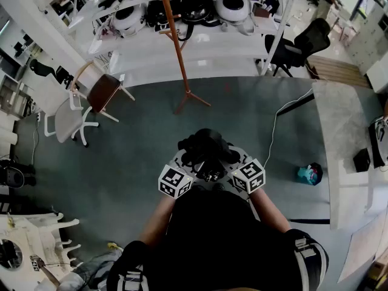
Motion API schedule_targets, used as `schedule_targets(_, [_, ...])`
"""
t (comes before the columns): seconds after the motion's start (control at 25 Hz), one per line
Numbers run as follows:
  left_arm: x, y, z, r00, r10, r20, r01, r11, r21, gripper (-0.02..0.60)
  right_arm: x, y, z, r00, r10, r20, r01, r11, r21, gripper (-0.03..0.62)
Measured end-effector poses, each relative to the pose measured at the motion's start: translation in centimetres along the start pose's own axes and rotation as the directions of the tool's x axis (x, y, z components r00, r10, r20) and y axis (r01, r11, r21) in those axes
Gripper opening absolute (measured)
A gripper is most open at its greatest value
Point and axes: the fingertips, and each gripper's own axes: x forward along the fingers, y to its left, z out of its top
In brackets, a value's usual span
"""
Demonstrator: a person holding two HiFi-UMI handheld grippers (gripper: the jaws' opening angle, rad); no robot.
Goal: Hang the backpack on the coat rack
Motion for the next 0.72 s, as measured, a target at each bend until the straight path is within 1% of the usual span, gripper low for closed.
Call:
schedule_targets(0.24, [0.6,-1.2,0.7,1.0,0.015,-0.004,-0.015,1.0,0.017,0.106,-1.3,-0.4,0.2,1.0,0.014,0.006,-0.014,1.0,0.007,0.081])
schedule_targets(0.52, [0.9,-2.0,1.2,0.998,0.058,0.004,-0.058,0.997,0.045,0.106,-2.1,-0.8,0.4,0.998,0.053,0.017,-0.052,0.998,-0.029,0.081])
schedule_targets(0.72, [0.7,-1.6,1.9,0.997,0.072,0.016,-0.073,0.996,0.051,0.106,-1.7,-0.7,1.2,0.997,0.071,0.017,-0.071,0.997,-0.032,0.08])
